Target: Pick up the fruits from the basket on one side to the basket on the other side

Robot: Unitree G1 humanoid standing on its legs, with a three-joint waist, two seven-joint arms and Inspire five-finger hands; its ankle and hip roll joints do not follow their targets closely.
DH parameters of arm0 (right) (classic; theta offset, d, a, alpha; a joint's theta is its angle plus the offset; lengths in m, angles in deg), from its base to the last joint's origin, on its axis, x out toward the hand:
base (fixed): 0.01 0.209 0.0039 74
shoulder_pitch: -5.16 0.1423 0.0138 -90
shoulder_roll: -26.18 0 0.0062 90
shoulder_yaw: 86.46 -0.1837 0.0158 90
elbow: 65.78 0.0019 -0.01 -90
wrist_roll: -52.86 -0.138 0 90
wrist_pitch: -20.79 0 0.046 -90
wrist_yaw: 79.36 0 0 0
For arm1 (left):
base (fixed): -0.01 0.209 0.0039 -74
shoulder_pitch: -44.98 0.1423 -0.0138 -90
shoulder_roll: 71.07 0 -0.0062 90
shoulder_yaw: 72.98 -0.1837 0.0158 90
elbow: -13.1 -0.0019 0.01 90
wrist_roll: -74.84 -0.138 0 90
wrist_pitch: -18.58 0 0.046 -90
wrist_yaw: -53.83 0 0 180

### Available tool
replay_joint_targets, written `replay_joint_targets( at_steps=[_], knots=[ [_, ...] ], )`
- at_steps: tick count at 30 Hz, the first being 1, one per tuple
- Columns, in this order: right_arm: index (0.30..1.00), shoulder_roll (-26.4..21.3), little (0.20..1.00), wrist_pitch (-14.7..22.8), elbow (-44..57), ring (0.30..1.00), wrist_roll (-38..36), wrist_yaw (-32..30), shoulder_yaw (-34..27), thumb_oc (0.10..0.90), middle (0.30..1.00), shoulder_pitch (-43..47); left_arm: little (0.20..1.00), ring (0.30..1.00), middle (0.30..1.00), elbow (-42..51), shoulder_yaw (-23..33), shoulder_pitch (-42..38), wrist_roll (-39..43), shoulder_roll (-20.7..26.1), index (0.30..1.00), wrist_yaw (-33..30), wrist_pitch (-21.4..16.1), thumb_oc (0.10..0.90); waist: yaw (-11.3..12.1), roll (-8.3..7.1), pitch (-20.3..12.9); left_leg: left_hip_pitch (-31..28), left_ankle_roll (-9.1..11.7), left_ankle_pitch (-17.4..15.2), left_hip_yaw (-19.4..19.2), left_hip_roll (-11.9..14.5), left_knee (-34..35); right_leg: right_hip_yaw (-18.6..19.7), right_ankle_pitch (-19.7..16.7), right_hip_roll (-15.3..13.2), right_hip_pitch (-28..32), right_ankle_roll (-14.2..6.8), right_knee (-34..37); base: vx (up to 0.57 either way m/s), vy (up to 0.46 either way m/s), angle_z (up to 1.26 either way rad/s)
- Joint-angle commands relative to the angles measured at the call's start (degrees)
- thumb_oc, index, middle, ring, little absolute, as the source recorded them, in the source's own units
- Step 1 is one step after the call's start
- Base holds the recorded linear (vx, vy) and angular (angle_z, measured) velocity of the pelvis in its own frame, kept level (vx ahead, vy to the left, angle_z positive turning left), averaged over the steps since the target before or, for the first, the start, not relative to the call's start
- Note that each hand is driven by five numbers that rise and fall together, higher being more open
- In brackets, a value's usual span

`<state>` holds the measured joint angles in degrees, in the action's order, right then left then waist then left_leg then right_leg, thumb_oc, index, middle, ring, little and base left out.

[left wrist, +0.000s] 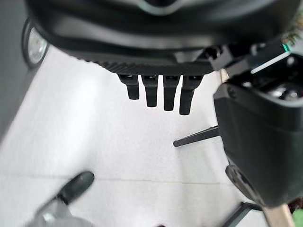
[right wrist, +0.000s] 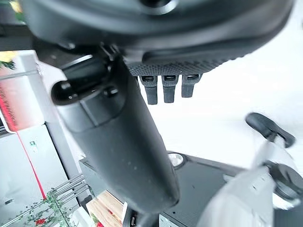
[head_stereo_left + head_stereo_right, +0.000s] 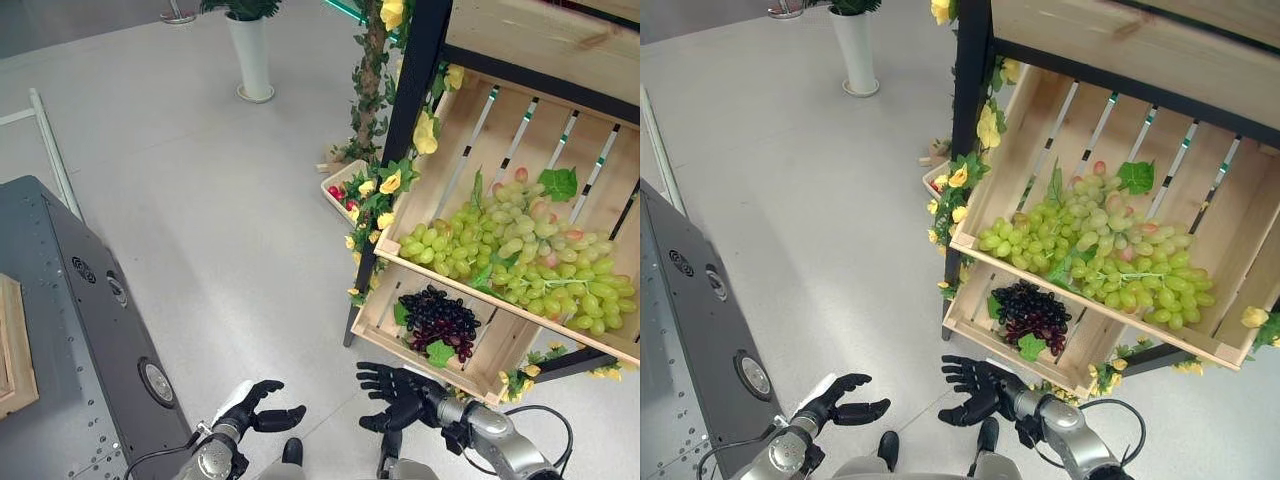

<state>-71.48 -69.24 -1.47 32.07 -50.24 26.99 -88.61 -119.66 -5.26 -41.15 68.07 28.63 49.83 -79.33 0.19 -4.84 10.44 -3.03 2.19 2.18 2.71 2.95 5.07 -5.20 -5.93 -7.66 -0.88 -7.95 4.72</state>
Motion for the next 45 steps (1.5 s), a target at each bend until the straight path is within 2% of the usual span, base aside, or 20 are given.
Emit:
replay_joint_targets(
  at_steps=[1,4,7,8,10,11,12,13,16,19,20,22,23,26,28,32,33,35,40,45],
  knots=[
    [0.9,-1.0,0.9,3.4,4.5,0.9,-4.2,-0.7,-0.9,0.8,0.9,2.0,0.9,0.9,0.9,3.4,0.8,-3.4,11.7,-0.5,0.9,7.2,1.9,0.8,0.4,2.47,-0.8,1.1,-1.5,-2.7,-0.8,-2.3,-1.7,1.7,8.3,3.4,0.5,1.1,-9.6,-0.01,-0.34,1.0],
    [0.9,-0.4,0.9,3.8,4.2,0.9,-3.5,-2.0,-2.0,0.8,0.9,0.9,0.9,0.9,0.9,5.8,3.3,-1.7,16.9,-1.4,0.9,12.0,4.2,0.8,1.1,2.6,-1.0,1.2,-0.2,-1.7,-0.3,-1.3,-1.6,0.5,8.1,4.2,2.0,1.9,-7.6,-0.03,-0.349,0.3],
    [0.9,0.2,0.9,2.3,4.3,0.9,-5.7,-3.5,-3.0,0.8,0.9,1.4,0.9,0.9,0.9,10.8,4.2,-0.1,23.4,-1.4,0.9,14.2,7.6,0.8,2.7,3.0,-0.2,4.1,2.6,1.6,0.6,0.4,-2.7,-1.3,7.2,4.6,3.5,2.7,-5.2,-0.11,-0.313,0.33],
    [0.9,0.5,0.9,2.2,3.7,0.9,-5.9,-2.6,-2.9,0.8,0.9,2.4,0.9,0.9,0.9,11.5,4.8,-0.2,25.0,-1.8,0.9,16.3,8.7,0.8,3.8,3.15,0.5,5.9,3.5,2.7,0.1,1.2,-3.4,-3.3,6.9,4.3,4.2,3.1,-4.0,-0.17,-0.258,0.46],
    [0.9,0.4,0.9,2.0,3.0,0.9,-5.4,-3.3,-2.3,0.8,0.9,3.7,0.9,0.9,0.9,11.8,4.7,-0.7,25.8,-2.1,0.9,18.8,10.7,0.8,4.4,2.9,0.7,7.0,3.3,1.0,-1.4,0.6,-7.1,-5.9,6.9,3.5,4.4,3.6,-3.4,-0.16,-0.18,0.69],
    [0.9,0.2,0.9,1.4,2.4,0.9,-5.9,-2.8,-2.1,0.8,0.9,4.2,0.9,0.9,0.9,12.2,4.3,-0.8,26.3,-2.3,0.9,20.2,11.8,0.8,4.6,2.43,0.8,7.5,2.9,-1.3,-3.2,-0.3,-11.7,-7.2,6.7,2.8,4.6,3.9,-3.1,-0.11,-0.089,0.69],
    [0.9,0.1,0.9,1.3,2.3,0.9,-6.1,-2.5,-2.1,0.8,0.9,4.3,0.9,0.9,0.9,12.2,4.3,-0.8,26.3,-2.3,0.9,20.2,12.0,0.8,4.5,2.33,0.7,7.8,2.8,-1.6,-3.4,-0.4,-12.3,-7.4,6.6,2.6,4.4,3.9,-3.0,-0.1,-0.061,0.5],
    [0.9,-0.1,0.9,-0.2,1.8,0.9,-7.7,-1.6,-1.9,0.8,0.9,4.6,0.9,0.9,0.9,12.7,3.8,-0.6,26.6,-2.4,0.9,19.6,13.2,0.8,4.4,1.73,0.6,8.6,2.0,-4.0,-4.6,-1.9,-17.2,-8.3,6.0,1.8,4.1,3.9,-3.0,-0.06,-0.024,0.34],
    [0.9,0.0,0.9,-1.3,-1.0,0.9,-6.2,-2.3,-1.7,0.8,0.9,4.7,0.9,0.9,0.9,12.5,3.4,-1.1,27.5,-2.8,0.9,21.8,16.2,0.8,3.9,1.53,-0.1,7.0,0.9,-6.1,-6.8,-2.6,-20.1,-9.5,5.8,1.7,3.1,4.1,-3.9,-0.07,0.012,0.62],
    [0.9,0.6,0.9,-2.2,-4.1,0.9,-5.2,-3.0,-2.0,0.8,0.9,4.4,0.9,0.9,0.9,11.5,3.1,-1.4,26.7,-3.3,0.9,22.7,17.6,0.8,3.6,1.77,-1.2,5.0,1.6,-5.5,-8.0,-1.8,-16.9,-11.1,5.6,1.8,3.4,4.0,-3.2,-0.02,0.076,0.73],
    [0.9,1.6,0.9,-2.8,-6.6,0.9,-5.8,-4.2,-2.6,0.8,0.9,3.7,0.9,0.9,0.9,10.2,2.7,-1.7,25.3,-3.9,0.9,23.8,18.2,0.8,2.9,2.42,-2.1,1.7,2.3,-4.3,-10.7,0.1,-10.4,-12.7,5.3,1.9,4.2,3.8,-2.5,-0.01,0.215,1.3],
    [0.9,2.6,0.9,-2.5,-8.4,0.9,-5.8,-5.2,-3.1,0.8,0.9,3.2,0.9,0.9,0.9,9.1,2.2,-1.8,24.0,-4.3,0.9,24.7,18.2,0.8,2.2,3.04,-2.7,-0.1,2.9,-2.5,-12.7,1.3,-5.5,-13.8,5.3,1.9,4.6,3.6,-2.0,0.02,0.25,1.25],
    [0.9,3.7,0.9,-2.2,-10.0,0.9,-5.8,-7.1,-3.6,0.8,0.9,2.5,0.9,0.9,0.9,7.4,1.6,-1.9,21.5,-4.9,0.9,25.7,18.0,0.8,1.5,4.04,-3.2,-2.0,3.9,-1.4,-14.9,2.5,-1.1,-14.5,6.0,1.9,5.2,2.8,-2.1,0.03,0.3,1.18],
    [0.9,4.7,0.9,-2.0,-13.2,0.9,-5.0,-8.7,-3.9,0.8,0.9,2.6,0.9,0.9,0.9,4.8,0.6,-2.3,20.1,-4.8,0.9,26.2,16.8,0.8,1.1,4.77,-3.1,-1.5,3.6,-0.3,-15.3,2.2,-0.1,-15.7,5.0,0.6,4.0,2.1,-3.3,-0.04,0.266,0.99],
    [0.9,5.5,0.9,-1.4,-17.3,0.9,-3.9,-9.5,-4.5,0.8,0.9,2.6,0.9,0.9,0.9,2.0,1.3,-2.0,21.2,-4.9,0.9,26.5,16.9,0.8,1.4,5.21,-2.7,-2.0,2.5,-1.3,-14.6,0.9,-0.1,-15.6,4.3,-1.1,3.4,0.4,-4.5,-0.03,0.324,0.48],
    [0.9,6.4,0.9,-0.8,-21.2,0.9,-3.2,-11.2,-5.4,0.8,0.9,2.9,0.9,0.9,0.9,-0.3,1.3,-2.2,19.8,-4.7,0.9,26.2,16.8,0.8,1.4,5.28,-2.3,-2.6,1.0,-2.2,-13.8,-0.4,-0.1,-14.0,3.4,-2.5,2.0,-1.1,-6.0,-0.01,0.199,0.13],
    [0.9,6.9,0.9,-1.3,-22.7,0.9,-4.0,-11.7,-6.1,0.8,0.9,3.0,0.9,0.9,0.9,-1.7,1.3,-2.8,18.9,-4.6,0.9,26.7,16.7,0.8,0.9,5.31,-2.0,-2.9,0.0,-2.6,-13.2,-0.8,-0.1,-11.5,3.5,-2.8,1.0,-1.5,-7.5,-0.02,0.116,0.12],
    [0.9,7.5,0.9,-1.6,-24.7,0.9,-2.9,-12.2,-6.8,0.8,0.9,2.9,0.9,0.9,0.9,-3.7,1.1,-3.9,17.8,-4.7,0.9,26.2,16.4,0.8,0.3,5.26,-2.1,-2.8,-0.8,-2.8,-12.6,-1.0,-0.1,-9.4,3.5,-2.7,0.4,-1.9,-7.9,-0.03,0.094,0.22],
    [0.9,8.1,0.9,-3.3,-27.5,0.9,-1.6,-13.5,-6.6,0.8,0.9,3.1,0.9,0.9,0.9,-7.2,1.4,-6.2,18.0,-5.7,0.9,22.7,17.2,0.8,0.6,4.47,-2.2,-2.8,-1.2,-3.0,-13.8,-0.8,-0.5,-9.8,2.4,-3.4,0.5,-2.4,-6.8,-0.03,0.003,0.07],
    [0.9,8.8,0.9,-3.7,-28.6,0.9,-2.6,-14.0,-6.3,0.8,0.9,3.9,0.9,0.9,0.9,-10.2,1.7,-7.7,18.4,-8.0,0.9,21.5,17.1,0.8,0.8,3.9,-2.8,-3.1,-1.0,-3.0,-13.4,-0.2,-0.6,-9.0,2.6,-2.8,2.0,-1.9,-4.9,0.01,-0.038,-0.06]
  ],
)
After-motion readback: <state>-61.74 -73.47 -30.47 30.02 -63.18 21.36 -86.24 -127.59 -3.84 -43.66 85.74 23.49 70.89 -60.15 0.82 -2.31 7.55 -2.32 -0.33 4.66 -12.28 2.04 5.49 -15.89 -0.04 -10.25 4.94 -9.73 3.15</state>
